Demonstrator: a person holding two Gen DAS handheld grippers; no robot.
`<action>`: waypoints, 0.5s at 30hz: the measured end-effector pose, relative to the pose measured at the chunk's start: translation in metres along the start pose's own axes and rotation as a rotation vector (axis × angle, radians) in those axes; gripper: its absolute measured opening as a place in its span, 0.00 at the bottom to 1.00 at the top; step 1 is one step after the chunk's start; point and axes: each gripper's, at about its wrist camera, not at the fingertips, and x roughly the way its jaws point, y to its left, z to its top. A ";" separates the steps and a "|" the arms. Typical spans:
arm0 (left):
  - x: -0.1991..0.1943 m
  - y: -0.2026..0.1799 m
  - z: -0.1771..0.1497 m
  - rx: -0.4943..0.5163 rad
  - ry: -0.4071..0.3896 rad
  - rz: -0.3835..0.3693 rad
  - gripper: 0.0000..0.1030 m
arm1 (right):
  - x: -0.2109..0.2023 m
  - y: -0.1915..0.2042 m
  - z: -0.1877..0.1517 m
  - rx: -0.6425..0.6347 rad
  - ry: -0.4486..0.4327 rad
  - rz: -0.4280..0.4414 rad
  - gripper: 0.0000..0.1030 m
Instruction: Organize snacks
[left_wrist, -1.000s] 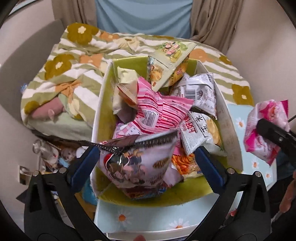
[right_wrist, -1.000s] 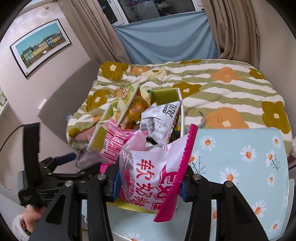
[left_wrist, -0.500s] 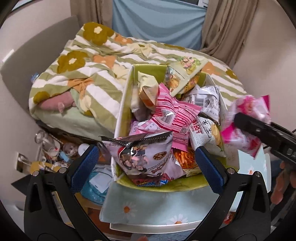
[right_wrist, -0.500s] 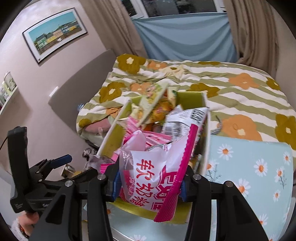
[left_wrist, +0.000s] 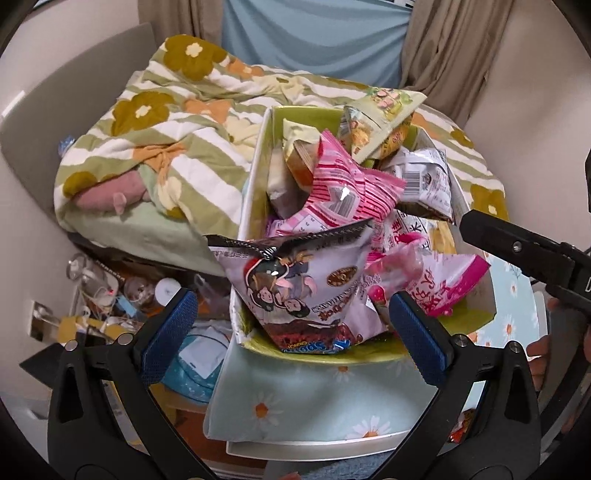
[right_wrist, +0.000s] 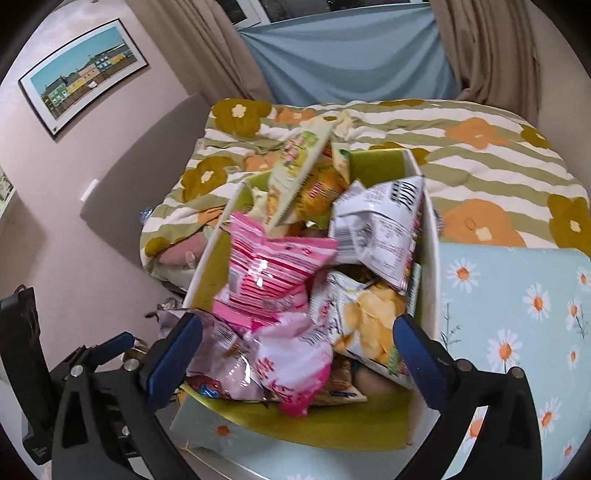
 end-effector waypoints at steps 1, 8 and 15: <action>-0.002 -0.001 -0.001 0.005 -0.004 0.000 1.00 | -0.003 -0.002 -0.001 0.009 -0.001 0.000 1.00; -0.035 -0.028 0.003 0.054 -0.081 0.029 1.00 | -0.039 -0.006 -0.003 0.001 -0.071 -0.002 1.00; -0.085 -0.078 0.002 0.112 -0.186 0.056 1.00 | -0.112 -0.018 -0.007 -0.043 -0.190 -0.056 1.00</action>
